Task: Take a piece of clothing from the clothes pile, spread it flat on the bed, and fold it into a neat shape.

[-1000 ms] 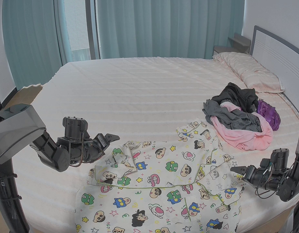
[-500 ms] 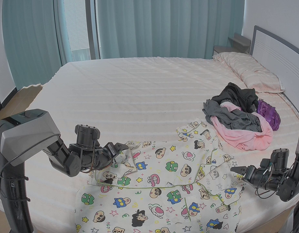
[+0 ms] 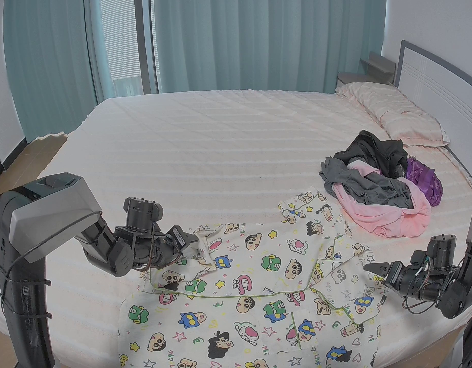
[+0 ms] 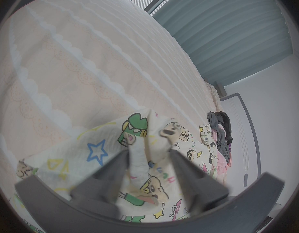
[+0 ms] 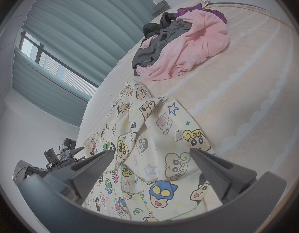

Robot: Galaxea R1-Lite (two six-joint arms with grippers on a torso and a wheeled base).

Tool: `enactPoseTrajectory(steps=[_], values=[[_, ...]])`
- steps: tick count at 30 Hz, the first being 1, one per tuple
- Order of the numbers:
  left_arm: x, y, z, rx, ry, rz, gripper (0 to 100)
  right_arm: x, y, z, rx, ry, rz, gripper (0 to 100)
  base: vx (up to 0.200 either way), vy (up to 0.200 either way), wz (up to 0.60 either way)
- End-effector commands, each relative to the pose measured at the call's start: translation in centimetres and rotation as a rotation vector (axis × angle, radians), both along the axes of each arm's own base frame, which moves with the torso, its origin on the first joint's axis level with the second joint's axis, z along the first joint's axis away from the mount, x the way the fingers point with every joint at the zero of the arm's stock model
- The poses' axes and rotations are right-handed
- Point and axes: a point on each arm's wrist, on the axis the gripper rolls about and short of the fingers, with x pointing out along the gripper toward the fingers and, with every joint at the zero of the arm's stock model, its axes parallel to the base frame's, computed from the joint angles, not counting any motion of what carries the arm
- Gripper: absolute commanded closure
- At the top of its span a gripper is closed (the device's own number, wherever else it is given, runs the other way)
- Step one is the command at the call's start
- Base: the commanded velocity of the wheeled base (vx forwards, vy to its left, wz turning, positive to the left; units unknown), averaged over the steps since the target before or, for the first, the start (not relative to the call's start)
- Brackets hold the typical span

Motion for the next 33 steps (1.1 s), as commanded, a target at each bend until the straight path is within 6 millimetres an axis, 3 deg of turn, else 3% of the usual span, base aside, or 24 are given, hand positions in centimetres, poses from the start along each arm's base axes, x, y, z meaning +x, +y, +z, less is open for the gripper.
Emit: enactPoseTrajectory(steps=[1, 19, 20, 28, 33], values=[[0.1, 0.0, 0.0, 0.001, 0.004, 0.001, 100, 0.0, 0.0, 0.0, -0.001, 0.0, 0.002, 0, 0.0, 0.0, 0.0], [-0.1, -0.1, 0.1, 0.023, 0.004, 0.017, 100, 0.0, 0.0, 0.0, -0.001, 0.001, 0.002, 0, 0.0, 0.0, 0.0], [-0.2, -0.1, 0.1, 0.024, 0.005, 0.017, 0, 0.0, 0.0, 0.0, -0.001, 0.001, 0.002, 0, 0.0, 0.0, 0.0], [-1.0, -0.6, 0.1, 0.034, 0.02, 0.009, 0, -0.1, 0.0, 0.0, -0.001, 0.003, 0.002, 0, 0.0, 0.0, 0.0], [-0.9, -0.4, 0.0, 0.09, 0.007, 0.119, 0, -0.1, 0.0, -0.1, -0.001, 0.004, 0.002, 0, 0.0, 0.0, 0.0]])
